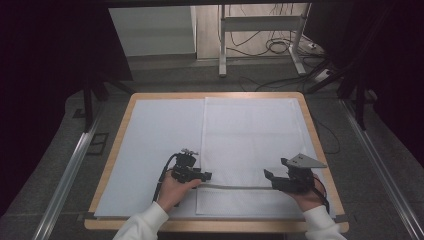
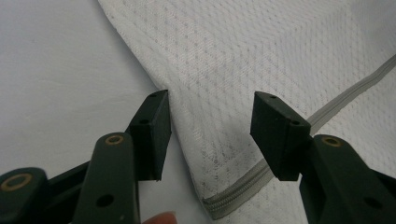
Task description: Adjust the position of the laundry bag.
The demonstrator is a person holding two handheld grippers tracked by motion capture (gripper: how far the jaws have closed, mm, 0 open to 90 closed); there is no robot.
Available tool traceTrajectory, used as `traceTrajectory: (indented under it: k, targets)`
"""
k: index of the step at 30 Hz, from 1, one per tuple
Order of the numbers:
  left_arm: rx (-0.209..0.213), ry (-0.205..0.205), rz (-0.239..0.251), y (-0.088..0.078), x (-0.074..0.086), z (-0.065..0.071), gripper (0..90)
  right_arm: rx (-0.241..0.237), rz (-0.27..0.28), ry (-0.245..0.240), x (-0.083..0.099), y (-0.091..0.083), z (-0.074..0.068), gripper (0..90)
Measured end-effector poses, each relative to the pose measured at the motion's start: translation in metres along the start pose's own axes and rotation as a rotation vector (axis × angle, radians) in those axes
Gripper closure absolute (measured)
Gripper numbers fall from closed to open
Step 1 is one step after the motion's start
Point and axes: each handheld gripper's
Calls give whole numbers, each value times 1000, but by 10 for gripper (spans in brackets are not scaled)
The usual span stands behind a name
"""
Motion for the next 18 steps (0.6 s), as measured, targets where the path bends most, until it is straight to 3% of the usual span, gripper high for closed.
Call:
traceTrajectory:
  k: [10, 14, 18]
  targets:
    - [-14, -5, 10, -1, 0, -2, 453, 4, 2, 1, 0, -1, 1, 227]
    - [-28, 9, 17, 3, -2, 1, 541, 2, 2, 0, 0, -1, 0, 227]
    - [-54, 22, 24, 5, -3, -1, 689, 2, 2, -6, -1, 0, -1, 227]
Point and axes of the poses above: each handheld gripper's, and its own axes: y roughly forward along the jaws, x roughly out of its underside, z roughly to its right, and after that the axes turned 5 degrees about -z, right-handed
